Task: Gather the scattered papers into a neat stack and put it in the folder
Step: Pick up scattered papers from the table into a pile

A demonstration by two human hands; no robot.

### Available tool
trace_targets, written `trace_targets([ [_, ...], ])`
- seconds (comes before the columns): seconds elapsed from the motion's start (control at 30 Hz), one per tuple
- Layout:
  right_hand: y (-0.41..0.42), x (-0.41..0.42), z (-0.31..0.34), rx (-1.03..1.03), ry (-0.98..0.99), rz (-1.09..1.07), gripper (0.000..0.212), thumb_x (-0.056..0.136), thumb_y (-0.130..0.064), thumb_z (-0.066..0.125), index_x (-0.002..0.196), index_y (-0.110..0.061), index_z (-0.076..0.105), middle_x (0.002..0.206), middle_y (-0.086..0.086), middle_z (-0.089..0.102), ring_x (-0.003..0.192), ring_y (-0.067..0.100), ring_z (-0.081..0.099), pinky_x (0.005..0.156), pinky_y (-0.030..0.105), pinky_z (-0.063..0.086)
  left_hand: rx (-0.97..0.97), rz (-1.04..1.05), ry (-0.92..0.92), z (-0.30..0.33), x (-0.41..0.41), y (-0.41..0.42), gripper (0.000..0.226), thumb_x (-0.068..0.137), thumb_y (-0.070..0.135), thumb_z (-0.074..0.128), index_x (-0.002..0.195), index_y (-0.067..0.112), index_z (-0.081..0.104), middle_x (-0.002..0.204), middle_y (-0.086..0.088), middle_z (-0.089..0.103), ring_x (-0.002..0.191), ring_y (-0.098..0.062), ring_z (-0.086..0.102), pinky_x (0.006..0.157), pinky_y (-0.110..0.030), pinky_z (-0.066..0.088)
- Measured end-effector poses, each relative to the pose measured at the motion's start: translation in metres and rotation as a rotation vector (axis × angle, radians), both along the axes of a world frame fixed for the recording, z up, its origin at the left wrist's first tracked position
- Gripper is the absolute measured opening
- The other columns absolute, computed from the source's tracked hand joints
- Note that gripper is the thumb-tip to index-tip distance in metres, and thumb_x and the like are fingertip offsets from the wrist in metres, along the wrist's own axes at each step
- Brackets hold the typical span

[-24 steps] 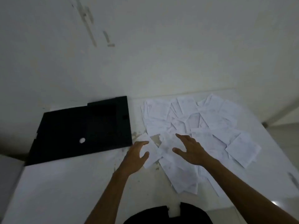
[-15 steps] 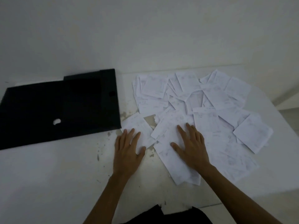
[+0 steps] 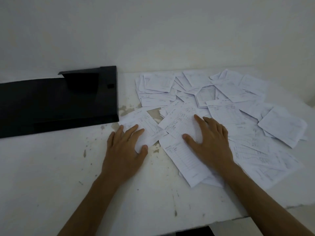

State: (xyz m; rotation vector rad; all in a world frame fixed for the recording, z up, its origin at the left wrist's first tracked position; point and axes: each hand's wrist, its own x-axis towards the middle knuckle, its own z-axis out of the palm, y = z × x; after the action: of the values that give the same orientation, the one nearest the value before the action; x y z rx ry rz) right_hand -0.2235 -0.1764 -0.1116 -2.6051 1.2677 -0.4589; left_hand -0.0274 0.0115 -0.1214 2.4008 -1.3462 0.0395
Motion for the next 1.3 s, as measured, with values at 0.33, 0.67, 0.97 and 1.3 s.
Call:
trace_targets([
  [0.33,0.014,-0.037,0.021,-0.13,0.038,-0.049,0.069,0.082,-0.07,0.06,0.136,-0.028,0.055,0.13,0.002,0.059,0.12,0.027,0.051,0.104,0.043,0.033,-0.072,-0.068,0.072,0.008,-0.002,0.023,0.056,0.083,0.065,0.034,0.126,0.035,0.054,0.145,0.006,0.042,0.137,-0.017,0.036,0.117,-0.04,0.021],
  [0.67,0.05,-0.051,0.012,-0.098,-0.083,-0.104,0.063,0.081,-0.075,0.055,0.118,-0.024,0.058,0.126,0.004,0.06,0.114,0.028,0.054,0.099,0.044,0.038,0.158,0.04,0.097,0.011,-0.024,0.047,0.091,0.086,0.074,0.038,0.156,0.029,0.0,0.166,-0.002,-0.005,0.152,-0.021,-0.009,0.121,-0.044,-0.008],
  [0.97,0.04,-0.031,0.024,0.193,0.023,-0.165,0.098,0.082,-0.069,0.063,0.154,-0.016,0.024,0.149,0.012,0.046,0.135,0.035,0.044,0.112,0.048,0.026,-0.021,0.018,0.192,0.011,-0.023,0.037,0.084,0.089,0.064,0.049,0.155,0.031,0.01,0.162,0.005,0.023,0.151,-0.02,0.01,0.122,-0.05,-0.002],
  [1.3,0.019,-0.042,0.028,0.441,-0.557,-0.131,0.022,0.09,-0.026,0.073,0.106,-0.013,0.063,0.098,0.002,0.068,0.097,0.027,0.065,0.069,0.03,0.05,0.255,0.135,0.056,0.014,-0.023,0.028,0.079,0.094,0.069,0.017,0.156,0.025,-0.005,0.165,0.002,-0.014,0.15,-0.026,-0.016,0.119,-0.055,-0.009],
])
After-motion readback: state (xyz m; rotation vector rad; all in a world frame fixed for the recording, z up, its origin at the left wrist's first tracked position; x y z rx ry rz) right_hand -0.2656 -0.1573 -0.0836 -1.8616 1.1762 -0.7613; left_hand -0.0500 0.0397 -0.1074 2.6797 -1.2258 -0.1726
